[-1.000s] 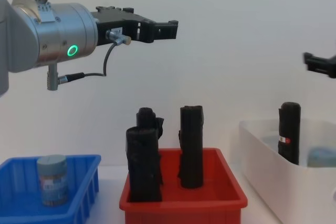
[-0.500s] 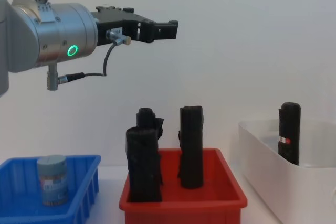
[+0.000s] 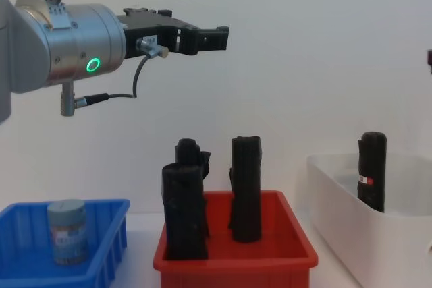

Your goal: Pick the cotton swabs from the blue box and place them into the white box.

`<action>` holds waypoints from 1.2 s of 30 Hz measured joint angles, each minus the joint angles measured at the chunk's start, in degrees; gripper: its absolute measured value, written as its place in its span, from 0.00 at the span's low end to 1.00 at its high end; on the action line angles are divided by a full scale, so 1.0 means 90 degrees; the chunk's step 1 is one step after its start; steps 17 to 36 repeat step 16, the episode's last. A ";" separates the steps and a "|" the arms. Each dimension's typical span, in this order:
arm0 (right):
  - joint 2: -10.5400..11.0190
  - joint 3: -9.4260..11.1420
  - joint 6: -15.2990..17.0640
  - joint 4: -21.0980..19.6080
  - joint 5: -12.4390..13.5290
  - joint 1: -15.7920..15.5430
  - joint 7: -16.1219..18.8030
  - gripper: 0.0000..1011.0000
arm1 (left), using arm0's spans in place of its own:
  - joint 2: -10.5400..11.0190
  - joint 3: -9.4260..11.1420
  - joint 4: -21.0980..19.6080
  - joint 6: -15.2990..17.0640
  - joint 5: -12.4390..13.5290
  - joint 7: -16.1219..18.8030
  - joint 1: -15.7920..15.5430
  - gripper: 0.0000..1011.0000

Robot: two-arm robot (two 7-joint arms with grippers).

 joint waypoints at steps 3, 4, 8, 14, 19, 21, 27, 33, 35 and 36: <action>-0.0021 -0.0031 -0.0182 0.0002 -0.0037 0.0049 0.0177 0.99 | 0.0000 0.0000 0.0000 0.0000 0.0000 0.0000 0.0000 0.99; -0.0026 -0.0039 -0.0226 0.0004 -0.0046 0.0061 0.0222 0.99 | 0.0000 0.0000 0.0000 0.0000 0.0000 0.0000 0.0000 0.99; -0.0068 -0.0095 -0.0540 0.0034 -0.0121 0.0149 0.0524 0.99 | 0.0000 0.0000 0.0000 0.0000 0.0000 0.0000 0.0000 0.99; -0.0116 -0.0154 -0.0817 0.0060 -0.0203 0.0243 0.0787 0.99 | 0.0000 0.0000 0.0000 0.0000 0.0000 0.0001 0.0000 0.99; -0.0125 -0.0166 -0.0871 0.0064 -0.0218 0.0260 0.0837 0.99 | 0.0000 0.0000 0.0000 0.0000 0.0000 0.0000 0.0000 0.99; -0.0125 -0.0166 -0.0871 0.0064 -0.0218 0.0260 0.0837 0.99 | 0.0000 0.0000 0.0000 0.0000 0.0000 0.0000 0.0000 0.99; -0.0125 -0.0166 -0.0871 0.0064 -0.0218 0.0260 0.0837 0.99 | 0.0000 0.0000 0.0000 0.0000 0.0000 0.0000 0.0000 0.99; -0.0125 -0.0166 -0.0871 0.0064 -0.0218 0.0260 0.0837 0.99 | 0.0000 0.0000 0.0000 0.0000 0.0000 0.0000 0.0000 0.99; -0.0125 -0.0166 -0.0871 0.0064 -0.0218 0.0260 0.0837 0.99 | 0.0000 0.0000 0.0000 0.0000 0.0000 0.0000 0.0000 0.99; -0.0125 -0.0166 -0.0871 0.0064 -0.0218 0.0260 0.0837 0.99 | 0.0000 0.0000 0.0000 0.0000 0.0000 0.0000 0.0000 0.99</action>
